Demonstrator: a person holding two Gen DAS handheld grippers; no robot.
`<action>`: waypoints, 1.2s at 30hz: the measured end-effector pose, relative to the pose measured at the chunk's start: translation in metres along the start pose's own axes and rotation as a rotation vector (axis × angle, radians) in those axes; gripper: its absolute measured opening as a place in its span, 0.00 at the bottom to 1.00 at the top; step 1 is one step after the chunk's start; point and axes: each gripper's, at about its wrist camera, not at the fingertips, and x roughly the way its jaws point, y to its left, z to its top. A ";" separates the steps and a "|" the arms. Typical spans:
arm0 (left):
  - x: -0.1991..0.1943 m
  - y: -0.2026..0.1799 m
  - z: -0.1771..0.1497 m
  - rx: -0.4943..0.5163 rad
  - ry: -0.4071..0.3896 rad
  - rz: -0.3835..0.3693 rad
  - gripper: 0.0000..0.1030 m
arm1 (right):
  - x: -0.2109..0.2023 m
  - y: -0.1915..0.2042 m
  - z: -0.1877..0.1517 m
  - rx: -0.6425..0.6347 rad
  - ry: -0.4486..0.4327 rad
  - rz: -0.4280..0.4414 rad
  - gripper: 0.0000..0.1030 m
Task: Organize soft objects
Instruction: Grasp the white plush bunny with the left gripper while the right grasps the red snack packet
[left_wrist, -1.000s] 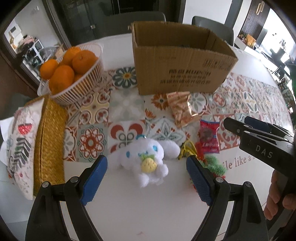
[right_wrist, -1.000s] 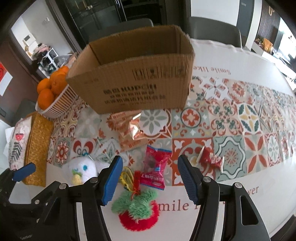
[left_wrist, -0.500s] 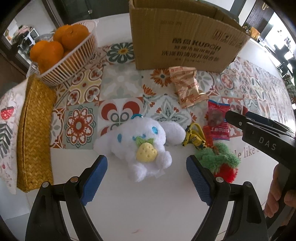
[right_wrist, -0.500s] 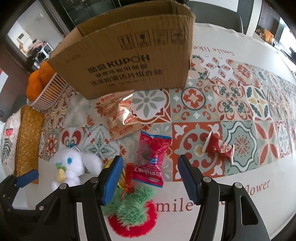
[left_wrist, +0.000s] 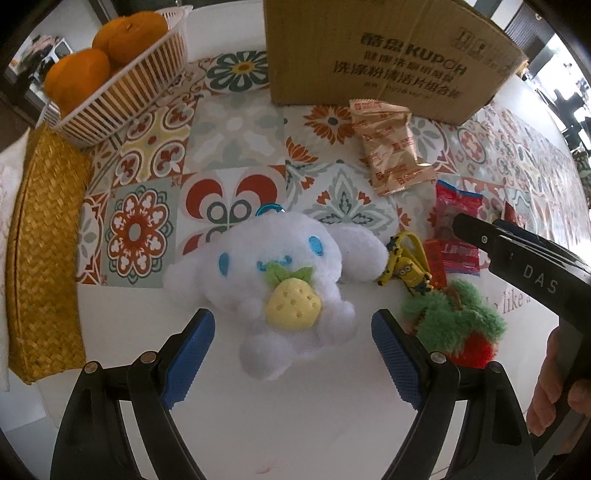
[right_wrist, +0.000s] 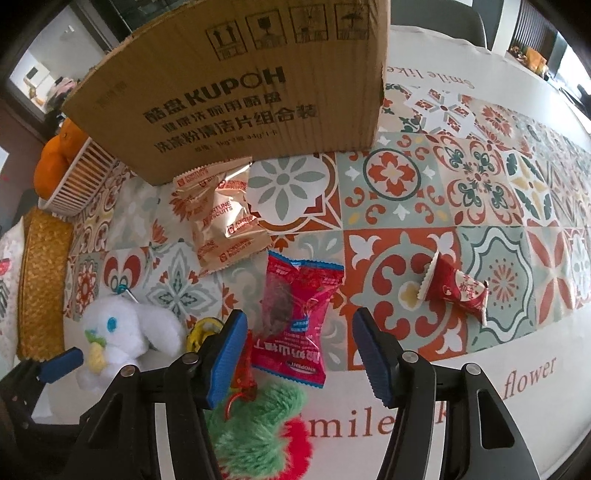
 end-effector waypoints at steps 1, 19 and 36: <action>0.003 0.001 0.001 -0.008 0.004 -0.002 0.85 | 0.002 0.001 0.000 0.001 0.003 -0.002 0.57; 0.036 0.014 0.007 -0.053 0.034 -0.055 0.68 | 0.039 0.024 0.004 0.009 0.036 -0.027 0.43; 0.031 0.023 0.003 -0.050 -0.035 -0.091 0.53 | 0.023 0.016 -0.008 0.015 0.002 -0.017 0.31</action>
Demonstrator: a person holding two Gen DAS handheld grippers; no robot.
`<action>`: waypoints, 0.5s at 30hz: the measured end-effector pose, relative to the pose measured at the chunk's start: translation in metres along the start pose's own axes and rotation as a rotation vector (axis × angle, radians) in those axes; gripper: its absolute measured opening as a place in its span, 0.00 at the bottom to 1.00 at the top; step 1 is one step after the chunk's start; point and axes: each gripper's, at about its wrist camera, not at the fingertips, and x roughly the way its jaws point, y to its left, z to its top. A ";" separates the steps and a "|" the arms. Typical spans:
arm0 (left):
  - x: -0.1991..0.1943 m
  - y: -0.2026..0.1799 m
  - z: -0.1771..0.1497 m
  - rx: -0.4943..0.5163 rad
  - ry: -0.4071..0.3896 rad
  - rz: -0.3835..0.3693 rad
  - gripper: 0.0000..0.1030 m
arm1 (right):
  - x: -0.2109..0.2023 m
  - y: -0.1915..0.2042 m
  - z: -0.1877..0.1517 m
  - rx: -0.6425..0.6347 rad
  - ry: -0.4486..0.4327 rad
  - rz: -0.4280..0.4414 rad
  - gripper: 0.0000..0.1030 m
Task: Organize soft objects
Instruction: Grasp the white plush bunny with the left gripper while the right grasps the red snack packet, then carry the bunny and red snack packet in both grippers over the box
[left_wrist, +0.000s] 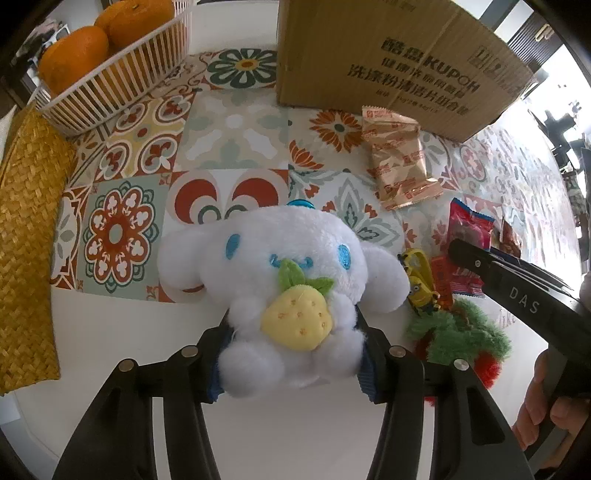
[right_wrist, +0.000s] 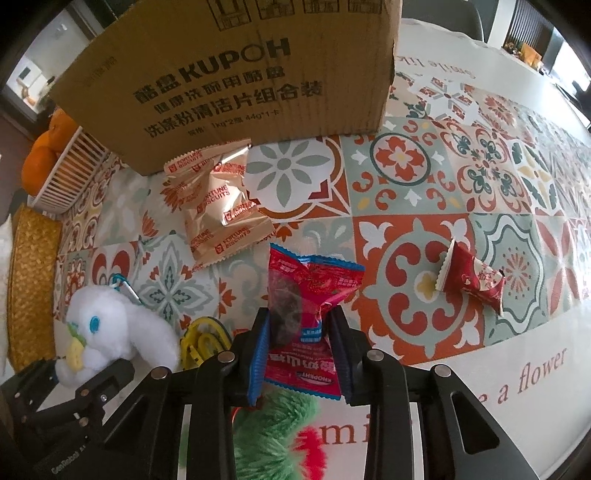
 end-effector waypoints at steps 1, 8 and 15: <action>-0.003 -0.002 -0.001 0.000 -0.004 0.000 0.52 | -0.003 -0.002 -0.001 0.000 -0.005 0.000 0.31; -0.021 -0.010 -0.001 0.009 -0.034 -0.007 0.52 | -0.025 -0.008 0.002 -0.008 -0.046 0.005 0.31; -0.040 -0.013 0.005 0.020 -0.075 -0.008 0.52 | -0.050 -0.012 0.004 -0.034 -0.093 0.011 0.31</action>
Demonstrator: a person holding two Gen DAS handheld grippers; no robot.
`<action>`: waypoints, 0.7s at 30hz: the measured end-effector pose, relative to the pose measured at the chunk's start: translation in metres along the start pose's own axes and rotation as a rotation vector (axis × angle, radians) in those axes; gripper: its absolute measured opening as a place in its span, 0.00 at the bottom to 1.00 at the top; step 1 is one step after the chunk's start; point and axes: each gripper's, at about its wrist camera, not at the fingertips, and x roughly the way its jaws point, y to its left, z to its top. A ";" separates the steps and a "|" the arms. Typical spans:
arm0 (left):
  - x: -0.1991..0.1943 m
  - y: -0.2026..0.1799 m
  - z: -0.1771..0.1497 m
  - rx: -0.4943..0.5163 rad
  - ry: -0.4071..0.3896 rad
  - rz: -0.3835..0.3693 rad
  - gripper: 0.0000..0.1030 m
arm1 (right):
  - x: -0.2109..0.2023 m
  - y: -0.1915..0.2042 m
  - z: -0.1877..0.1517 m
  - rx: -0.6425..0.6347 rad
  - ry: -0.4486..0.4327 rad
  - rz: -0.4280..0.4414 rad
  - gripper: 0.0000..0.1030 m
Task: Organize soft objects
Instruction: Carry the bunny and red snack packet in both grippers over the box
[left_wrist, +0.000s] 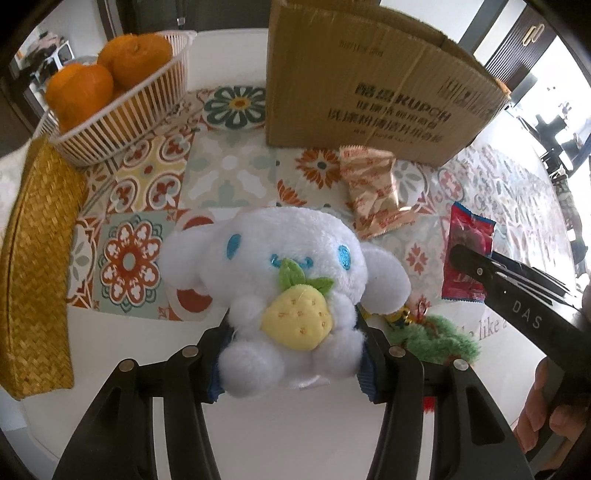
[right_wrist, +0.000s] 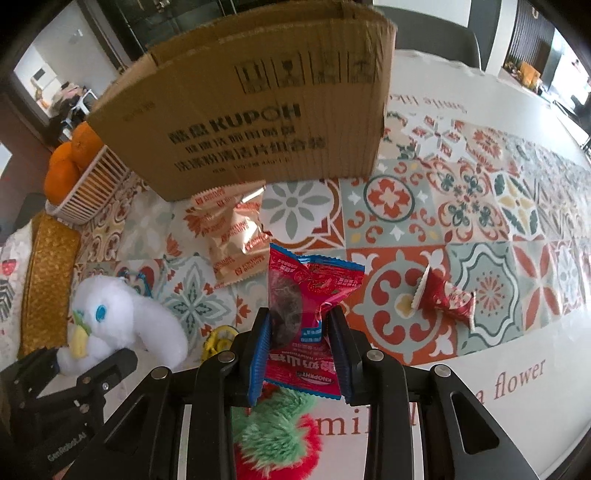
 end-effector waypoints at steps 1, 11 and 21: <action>-0.003 -0.003 0.000 0.002 -0.011 0.003 0.52 | -0.002 0.002 0.001 -0.004 -0.006 0.001 0.31; -0.030 -0.010 0.008 0.012 -0.092 -0.004 0.52 | -0.028 0.015 0.008 -0.033 -0.073 0.014 0.31; -0.057 -0.017 0.021 0.040 -0.175 -0.017 0.52 | -0.063 0.018 0.020 -0.058 -0.161 0.023 0.31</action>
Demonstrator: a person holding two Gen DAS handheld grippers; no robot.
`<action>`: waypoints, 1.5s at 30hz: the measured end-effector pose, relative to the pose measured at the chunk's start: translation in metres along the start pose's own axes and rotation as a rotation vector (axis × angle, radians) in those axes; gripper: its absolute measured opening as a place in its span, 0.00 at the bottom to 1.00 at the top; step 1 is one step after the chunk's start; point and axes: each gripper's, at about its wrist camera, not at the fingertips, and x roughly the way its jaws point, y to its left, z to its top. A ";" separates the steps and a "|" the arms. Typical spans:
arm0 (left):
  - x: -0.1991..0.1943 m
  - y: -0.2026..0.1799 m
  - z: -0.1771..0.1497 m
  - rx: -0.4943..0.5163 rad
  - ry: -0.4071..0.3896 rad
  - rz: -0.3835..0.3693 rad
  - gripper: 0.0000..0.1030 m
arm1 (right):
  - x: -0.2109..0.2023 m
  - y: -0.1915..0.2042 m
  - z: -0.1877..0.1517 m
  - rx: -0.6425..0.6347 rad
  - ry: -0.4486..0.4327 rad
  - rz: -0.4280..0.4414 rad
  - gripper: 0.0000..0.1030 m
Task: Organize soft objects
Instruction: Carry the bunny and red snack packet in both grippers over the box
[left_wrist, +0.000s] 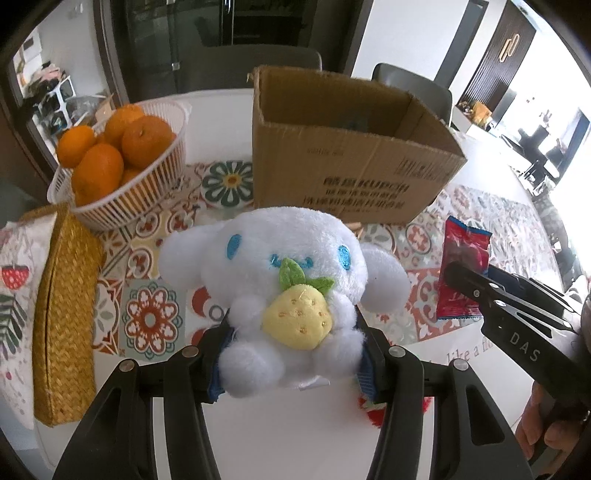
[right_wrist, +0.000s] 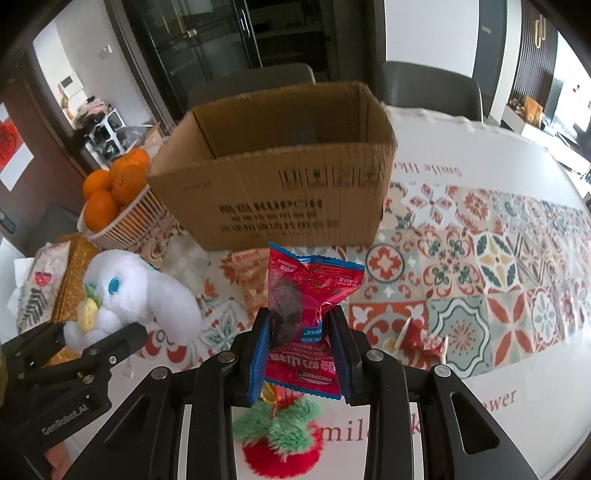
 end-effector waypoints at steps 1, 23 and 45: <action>-0.002 -0.001 0.002 0.003 -0.006 0.000 0.52 | -0.002 0.000 0.002 -0.002 -0.007 0.000 0.31; -0.046 -0.016 0.046 0.073 -0.146 0.005 0.52 | -0.041 0.001 0.044 -0.012 -0.115 0.039 0.31; -0.058 -0.029 0.106 0.113 -0.219 0.026 0.53 | -0.045 -0.002 0.111 -0.063 -0.167 0.029 0.31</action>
